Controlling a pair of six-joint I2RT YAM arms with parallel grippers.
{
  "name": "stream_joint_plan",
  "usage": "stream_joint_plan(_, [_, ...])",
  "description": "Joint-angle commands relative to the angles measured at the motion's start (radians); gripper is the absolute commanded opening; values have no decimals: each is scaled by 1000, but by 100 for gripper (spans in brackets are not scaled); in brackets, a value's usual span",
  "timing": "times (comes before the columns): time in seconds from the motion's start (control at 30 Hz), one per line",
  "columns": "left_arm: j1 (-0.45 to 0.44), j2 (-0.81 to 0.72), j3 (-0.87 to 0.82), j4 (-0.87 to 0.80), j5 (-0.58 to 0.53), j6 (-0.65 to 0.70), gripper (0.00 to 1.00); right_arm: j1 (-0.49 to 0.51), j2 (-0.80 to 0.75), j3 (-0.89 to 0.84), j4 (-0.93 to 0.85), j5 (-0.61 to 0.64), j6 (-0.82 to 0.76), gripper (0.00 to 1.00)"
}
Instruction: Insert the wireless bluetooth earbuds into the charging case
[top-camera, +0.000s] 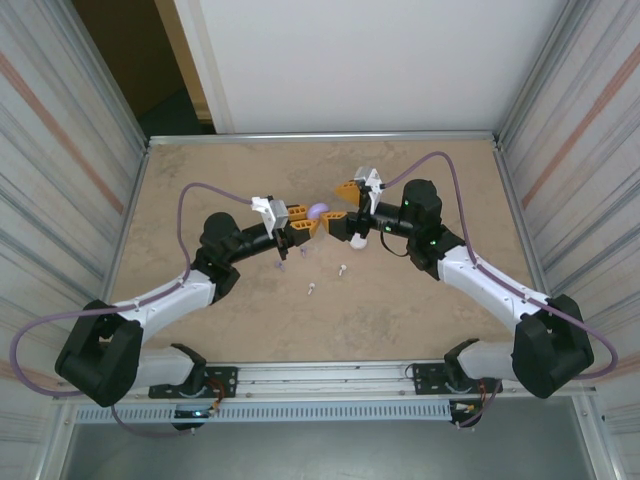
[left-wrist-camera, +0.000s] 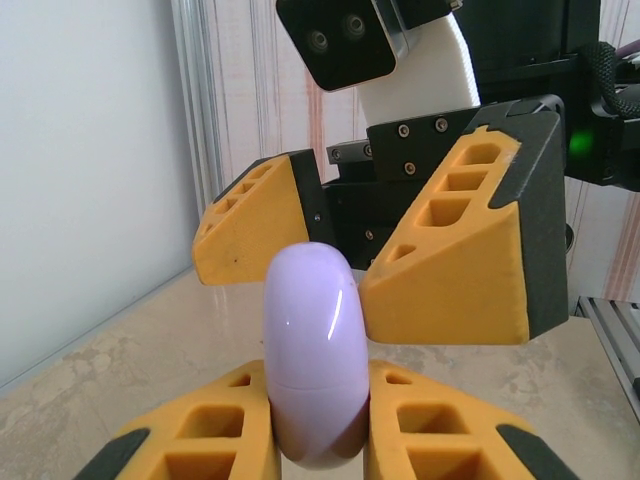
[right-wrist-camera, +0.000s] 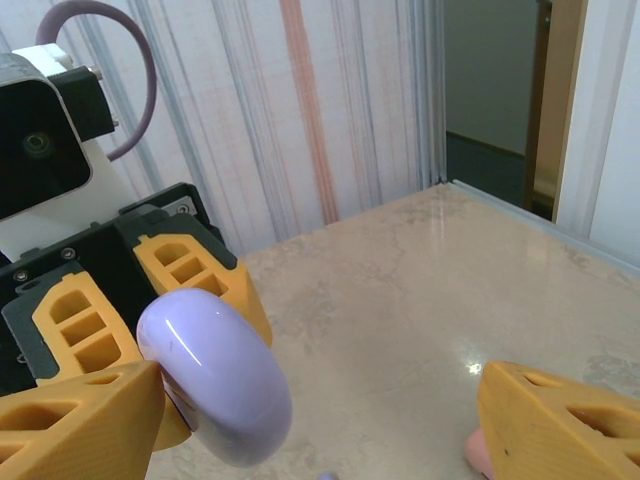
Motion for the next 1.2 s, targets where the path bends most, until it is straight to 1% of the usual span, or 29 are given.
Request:
stream_joint_plan(0.0, [-6,-26,5,16,17,22,0,4,15,41,7,26,5,80])
stream_joint_plan(0.77, [-12,-29,15,-12,23,37,0,-8,44,96,-17,30,9,79])
stream_joint_plan(1.17, [-12,-28,17,-25,13,44,0,-9,28,114,-37,14,6,79])
